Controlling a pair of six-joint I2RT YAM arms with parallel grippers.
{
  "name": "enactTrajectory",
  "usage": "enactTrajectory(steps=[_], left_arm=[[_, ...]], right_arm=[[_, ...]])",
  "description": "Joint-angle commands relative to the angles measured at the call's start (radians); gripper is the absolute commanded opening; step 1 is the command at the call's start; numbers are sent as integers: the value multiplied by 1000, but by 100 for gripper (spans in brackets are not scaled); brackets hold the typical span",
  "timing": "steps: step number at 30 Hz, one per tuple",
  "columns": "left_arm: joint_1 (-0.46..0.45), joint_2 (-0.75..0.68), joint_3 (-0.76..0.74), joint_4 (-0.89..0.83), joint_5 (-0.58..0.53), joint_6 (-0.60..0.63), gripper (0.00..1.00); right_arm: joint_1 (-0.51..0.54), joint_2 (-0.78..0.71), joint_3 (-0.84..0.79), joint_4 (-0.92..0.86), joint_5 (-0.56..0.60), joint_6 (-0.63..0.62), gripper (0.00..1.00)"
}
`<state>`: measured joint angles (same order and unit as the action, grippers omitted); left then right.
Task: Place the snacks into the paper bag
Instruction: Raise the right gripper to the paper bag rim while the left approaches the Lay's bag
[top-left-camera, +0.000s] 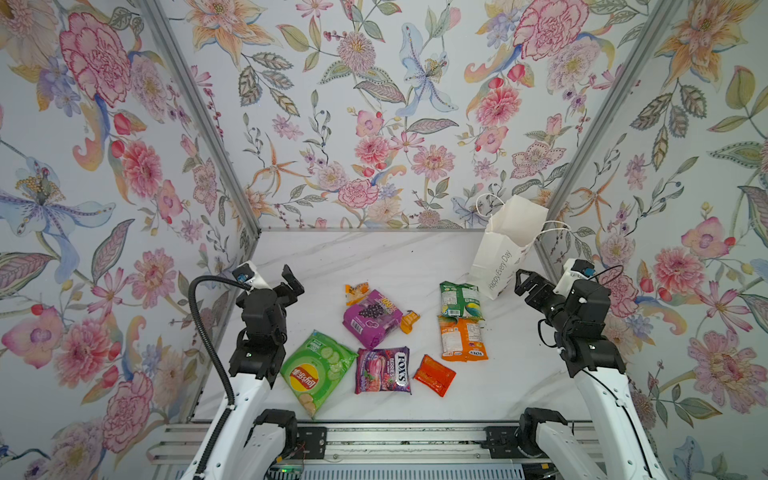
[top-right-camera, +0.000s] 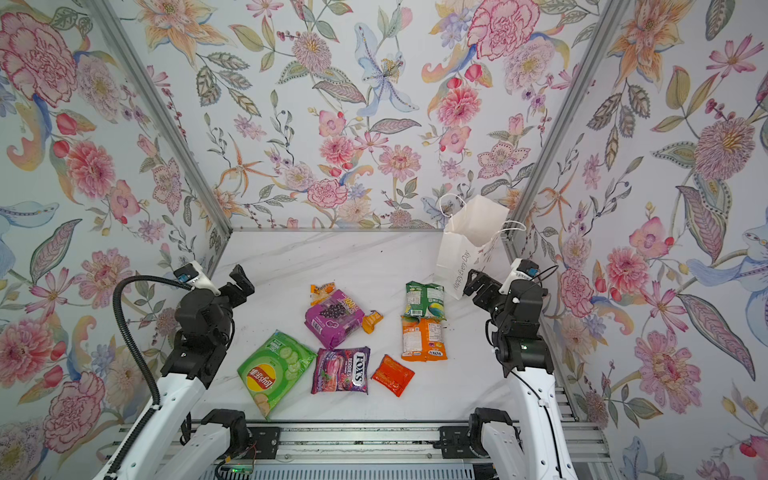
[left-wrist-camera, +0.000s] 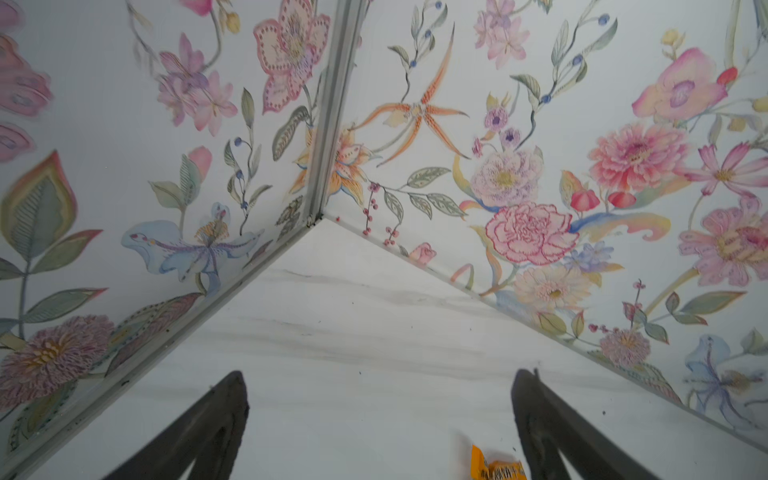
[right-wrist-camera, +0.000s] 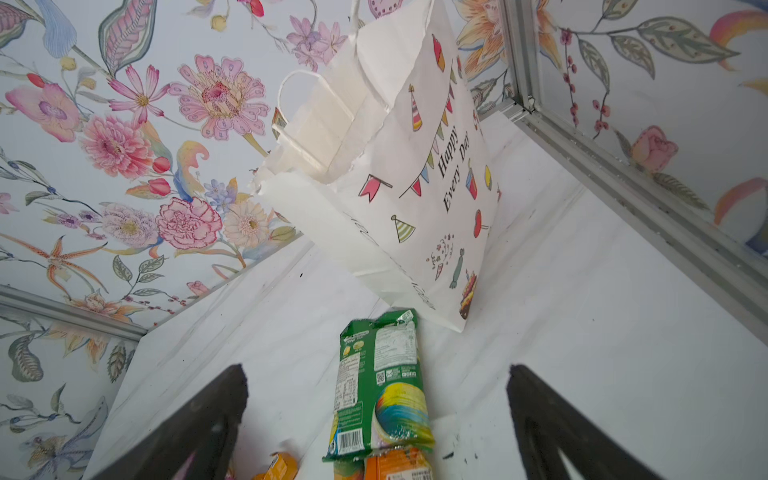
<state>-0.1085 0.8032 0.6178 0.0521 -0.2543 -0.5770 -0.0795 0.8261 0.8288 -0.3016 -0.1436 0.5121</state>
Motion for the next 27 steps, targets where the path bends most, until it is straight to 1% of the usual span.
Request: enactTrajectory(steps=[1, 2, 4, 8, 10, 12, 16, 21, 23, 27], left_arm=[[-5, 19, -54, -30, 190, -1, 99], [-22, 16, -73, 1, 226, -3, 99], [-91, 11, -84, 40, 231, 11, 99], [-313, 37, -62, 93, 122, 127, 99], [-378, 49, -63, 120, 81, 171, 99], [-395, 44, -83, 154, 81, 186, 99], [-395, 6, -152, 201, 78, 204, 99], [-395, -25, -271, 266, 27, 252, 99], [-394, -52, -299, 287, 20, 250, 99], [-395, -82, -313, 302, 12, 249, 99]], right_arm=[[15, 35, 133, -233, -17, -24, 99], [19, 48, 166, -272, 8, -29, 99], [19, 76, 238, -335, 60, -33, 99], [18, 184, 394, -424, 134, -41, 99], [16, 256, 474, -466, 165, -40, 100], [15, 321, 543, -494, 189, -40, 100], [17, 433, 652, -505, 214, -35, 97], [31, 557, 785, -521, 234, -19, 95], [47, 607, 852, -540, 242, -17, 94], [90, 701, 952, -593, 328, -11, 92]])
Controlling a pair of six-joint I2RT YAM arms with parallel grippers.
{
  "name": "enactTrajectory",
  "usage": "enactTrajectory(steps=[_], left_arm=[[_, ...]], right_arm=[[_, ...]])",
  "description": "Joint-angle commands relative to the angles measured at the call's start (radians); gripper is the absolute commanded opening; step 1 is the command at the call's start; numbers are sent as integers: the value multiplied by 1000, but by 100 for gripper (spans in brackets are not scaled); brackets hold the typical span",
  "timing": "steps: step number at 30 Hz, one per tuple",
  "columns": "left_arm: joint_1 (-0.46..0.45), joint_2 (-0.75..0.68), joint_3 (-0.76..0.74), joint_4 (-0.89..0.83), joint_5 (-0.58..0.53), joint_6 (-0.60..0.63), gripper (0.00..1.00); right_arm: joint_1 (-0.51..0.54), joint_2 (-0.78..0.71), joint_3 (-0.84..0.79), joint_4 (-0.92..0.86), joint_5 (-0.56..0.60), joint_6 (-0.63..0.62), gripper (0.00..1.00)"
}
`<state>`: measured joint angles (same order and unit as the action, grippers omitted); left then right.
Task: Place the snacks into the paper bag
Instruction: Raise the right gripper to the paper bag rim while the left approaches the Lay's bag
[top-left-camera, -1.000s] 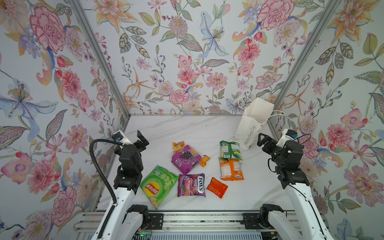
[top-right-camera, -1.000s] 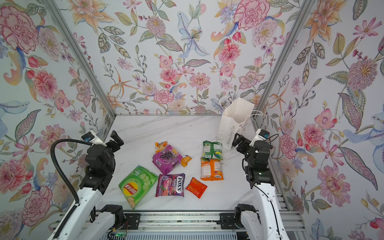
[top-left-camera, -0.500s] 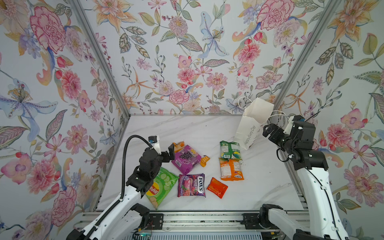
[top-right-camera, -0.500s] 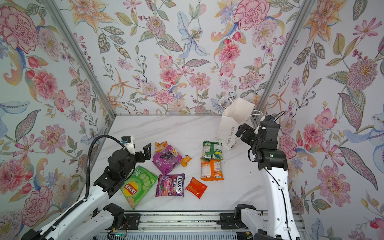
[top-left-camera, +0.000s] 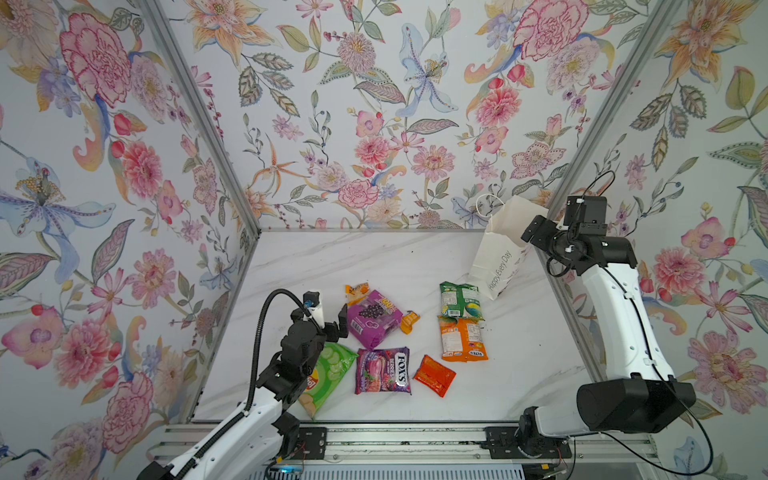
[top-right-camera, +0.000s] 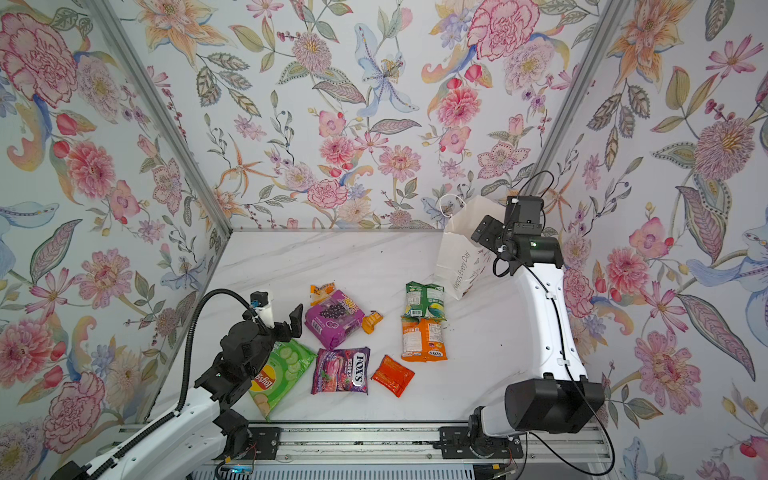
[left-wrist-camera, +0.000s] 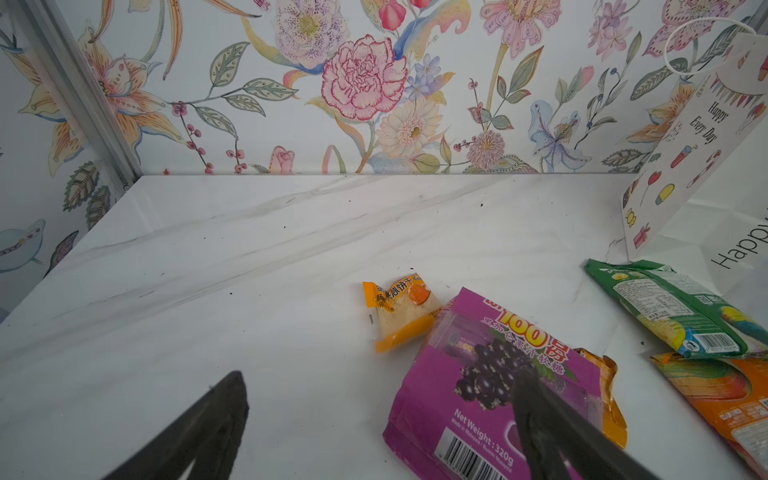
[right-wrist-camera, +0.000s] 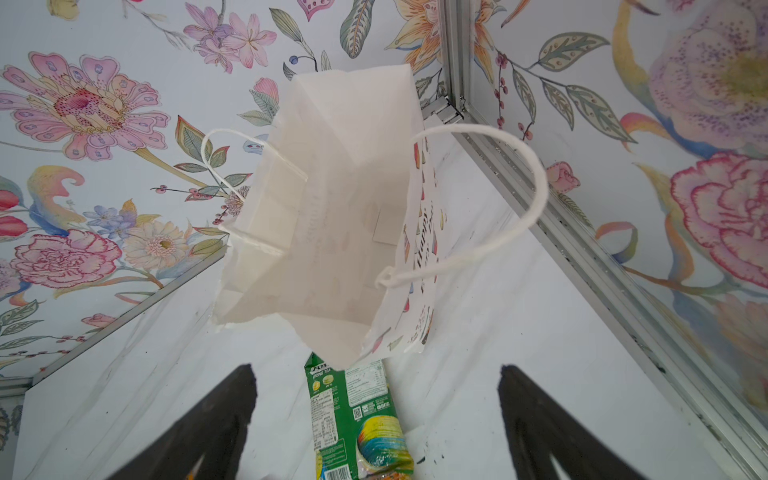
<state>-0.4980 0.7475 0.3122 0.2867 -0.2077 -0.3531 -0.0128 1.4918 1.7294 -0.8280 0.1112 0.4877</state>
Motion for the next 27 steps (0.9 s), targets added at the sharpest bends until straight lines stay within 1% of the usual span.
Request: enactTrajectory(steps=[1, 6, 9, 10, 12, 15, 17, 23, 27], left_arm=[[-4, -32, -8, 65, -38, 24, 99], [-5, -64, -17, 59, -51, 22, 99], [-5, -83, -22, 55, -62, 22, 100], [-5, -89, -25, 55, -64, 22, 99], [-5, -91, -27, 57, -68, 20, 99], [-4, -73, -21, 51, -87, 20, 99], [-5, -59, -15, 45, -90, 20, 99], [-5, -55, -19, 55, -87, 20, 99], [-6, -40, -17, 57, -88, 22, 99]], right_arm=[[30, 56, 72, -75, 97, 19, 91], [47, 139, 123, -97, 149, 34, 84], [41, 181, 147, -112, 161, 33, 80], [37, 194, 153, -111, 160, 30, 75], [31, 220, 174, -111, 154, 7, 64], [13, 266, 211, -129, 157, -29, 52], [-6, 294, 227, -142, 120, -36, 47], [-21, 363, 290, -197, 108, -75, 40], [-11, 398, 341, -238, 135, -111, 32]])
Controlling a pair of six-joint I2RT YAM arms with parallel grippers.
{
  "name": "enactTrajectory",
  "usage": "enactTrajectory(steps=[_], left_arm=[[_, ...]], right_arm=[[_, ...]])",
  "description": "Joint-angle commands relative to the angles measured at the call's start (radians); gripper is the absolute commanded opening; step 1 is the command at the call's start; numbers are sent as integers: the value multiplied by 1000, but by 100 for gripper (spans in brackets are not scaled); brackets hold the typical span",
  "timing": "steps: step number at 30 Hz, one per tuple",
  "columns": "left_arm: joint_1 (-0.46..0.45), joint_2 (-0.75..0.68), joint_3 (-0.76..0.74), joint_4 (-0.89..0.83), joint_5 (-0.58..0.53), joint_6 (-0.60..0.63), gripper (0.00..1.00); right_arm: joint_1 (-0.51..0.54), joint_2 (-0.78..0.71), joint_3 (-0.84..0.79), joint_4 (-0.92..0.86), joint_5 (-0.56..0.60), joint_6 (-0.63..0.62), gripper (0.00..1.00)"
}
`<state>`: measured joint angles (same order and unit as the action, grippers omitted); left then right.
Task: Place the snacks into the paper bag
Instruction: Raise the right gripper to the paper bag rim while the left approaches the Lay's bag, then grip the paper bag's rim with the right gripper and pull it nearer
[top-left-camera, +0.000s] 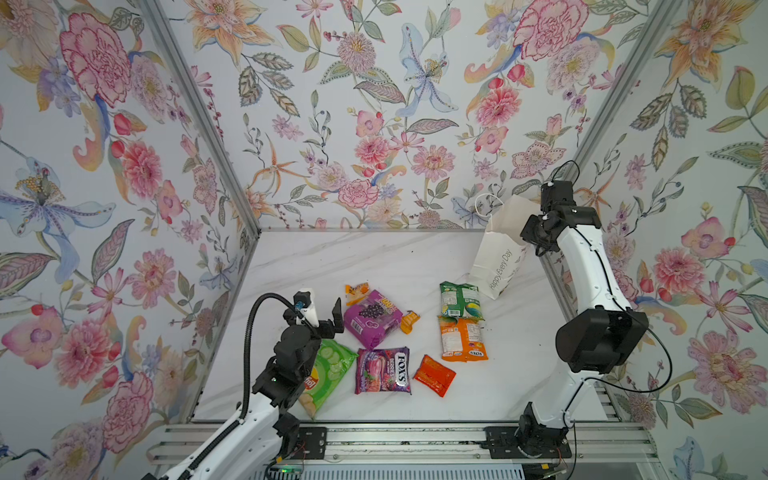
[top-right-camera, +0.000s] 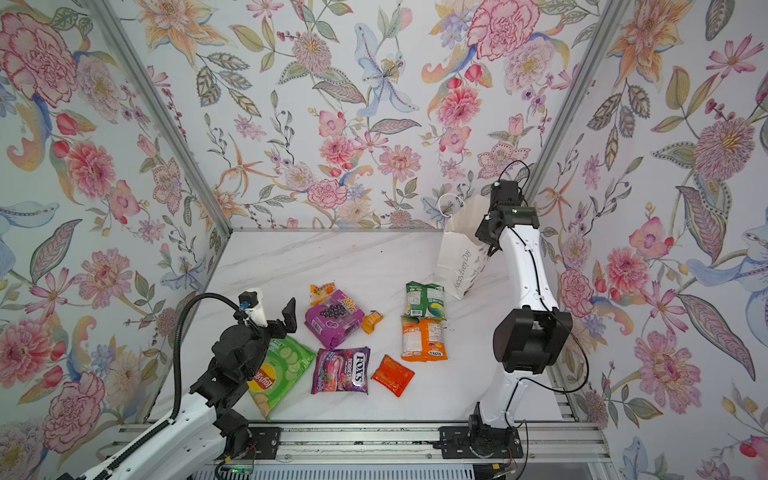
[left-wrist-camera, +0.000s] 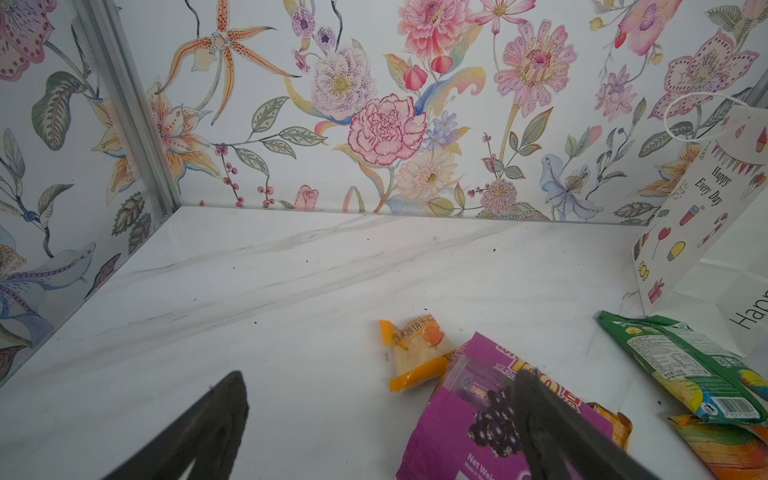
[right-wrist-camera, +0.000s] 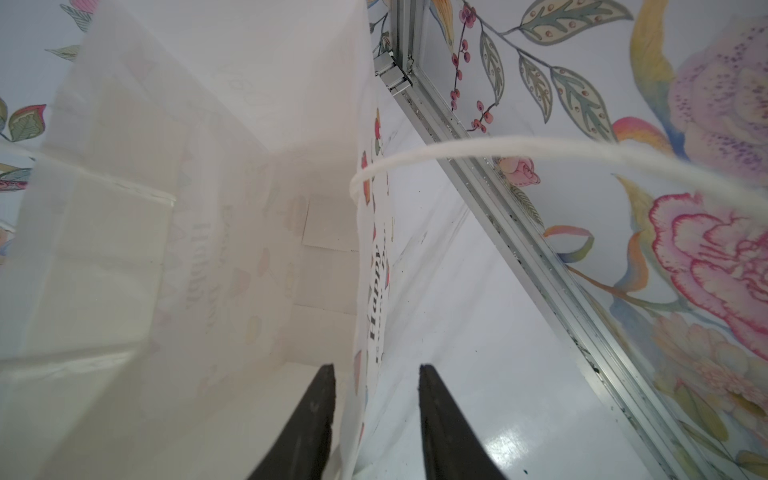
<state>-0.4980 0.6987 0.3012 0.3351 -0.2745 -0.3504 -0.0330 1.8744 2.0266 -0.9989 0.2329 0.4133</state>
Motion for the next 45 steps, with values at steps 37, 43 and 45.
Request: enactTrajectory(steps=[37, 43, 45], left_arm=[[-5, 55, -24, 56, -59, 24, 99], [-5, 61, -9, 44, -51, 14, 99], [-5, 56, -1, 36, -49, 5, 99]], right_arm=[[-66, -754, -643, -97, -277, -160, 0], [33, -761, -669, -79, -444, -181, 0], [76, -759, -665, -68, -470, -169, 0]])
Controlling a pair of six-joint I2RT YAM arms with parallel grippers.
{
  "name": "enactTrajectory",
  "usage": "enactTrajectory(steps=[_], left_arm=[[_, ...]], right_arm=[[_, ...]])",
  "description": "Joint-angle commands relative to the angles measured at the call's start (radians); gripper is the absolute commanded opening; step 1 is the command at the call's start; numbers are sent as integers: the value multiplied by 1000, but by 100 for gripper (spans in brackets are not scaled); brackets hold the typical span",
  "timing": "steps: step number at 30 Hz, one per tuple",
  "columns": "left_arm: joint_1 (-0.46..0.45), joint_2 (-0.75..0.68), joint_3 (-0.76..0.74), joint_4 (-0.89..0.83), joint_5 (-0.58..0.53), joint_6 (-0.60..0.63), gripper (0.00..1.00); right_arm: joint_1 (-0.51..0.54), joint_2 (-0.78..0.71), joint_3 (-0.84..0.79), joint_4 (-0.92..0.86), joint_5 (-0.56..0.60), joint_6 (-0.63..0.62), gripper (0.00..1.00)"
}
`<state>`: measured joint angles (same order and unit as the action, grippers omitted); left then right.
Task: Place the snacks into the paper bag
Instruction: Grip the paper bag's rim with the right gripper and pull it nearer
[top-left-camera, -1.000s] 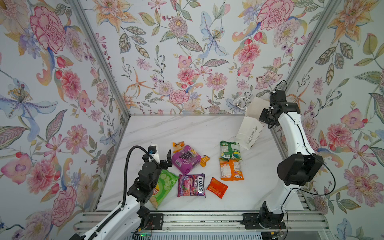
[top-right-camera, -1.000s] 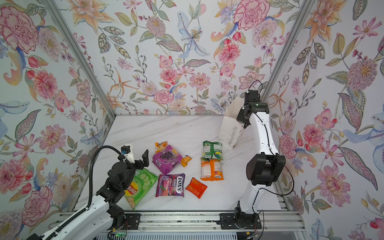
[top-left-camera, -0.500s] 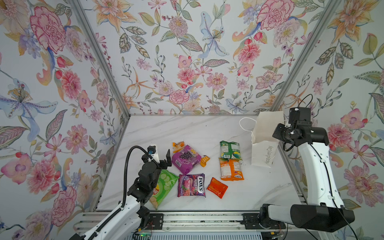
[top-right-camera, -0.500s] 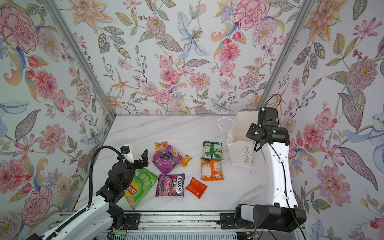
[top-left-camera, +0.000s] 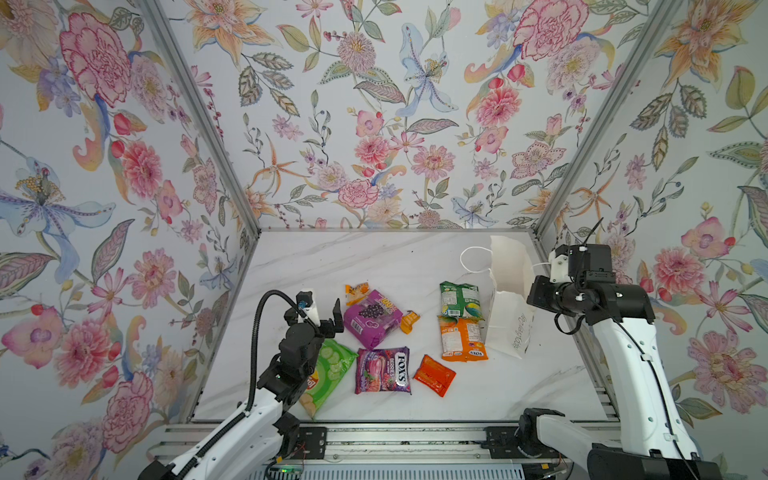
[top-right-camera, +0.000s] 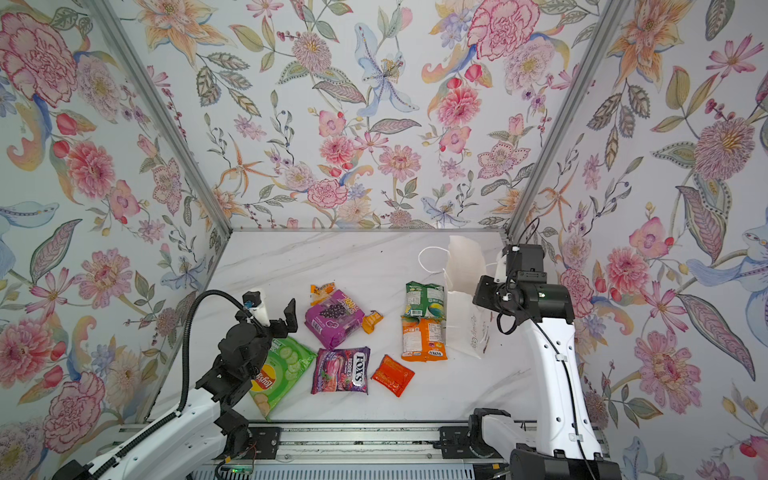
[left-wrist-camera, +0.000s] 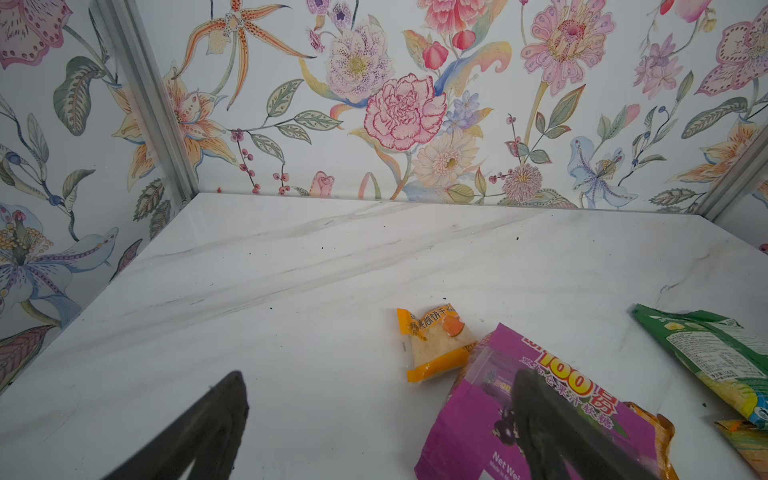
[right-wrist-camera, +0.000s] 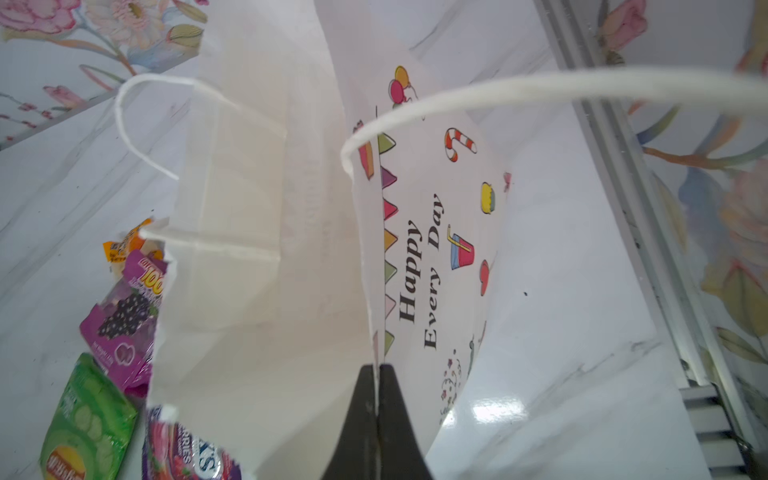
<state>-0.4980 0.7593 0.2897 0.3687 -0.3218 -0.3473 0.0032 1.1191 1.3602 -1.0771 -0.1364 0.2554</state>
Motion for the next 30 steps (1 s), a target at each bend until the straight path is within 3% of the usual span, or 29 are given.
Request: enactTrajectory(steps=[1, 5, 9, 13, 16, 19, 24, 30], left_arm=[[-5, -6, 16, -5, 1, -3, 99], [-5, 4, 77, -87, 17, -51, 99], [-5, 64, 200, -274, 9, -144, 99], [-5, 170, 381, -578, -37, -235, 99], [0, 230, 495, -829, -89, -327, 99], [31, 248, 577, -1043, -67, -422, 99], [67, 193, 582, -1240, -36, -570, 99], [108, 112, 428, -1281, 16, -775, 99]], right_arm=[[64, -4, -1, 20, -114, -3, 0], [118, -8, -4, 44, -114, 21, 0], [89, -39, -32, 57, 0, 38, 0], [-8, -89, -95, 102, -18, 42, 0], [-32, -120, -133, 145, -34, 34, 0], [-47, -142, -169, 179, -28, 32, 0], [-75, -180, -213, 222, -49, 72, 0], [-86, -204, -243, 234, -64, 101, 0]])
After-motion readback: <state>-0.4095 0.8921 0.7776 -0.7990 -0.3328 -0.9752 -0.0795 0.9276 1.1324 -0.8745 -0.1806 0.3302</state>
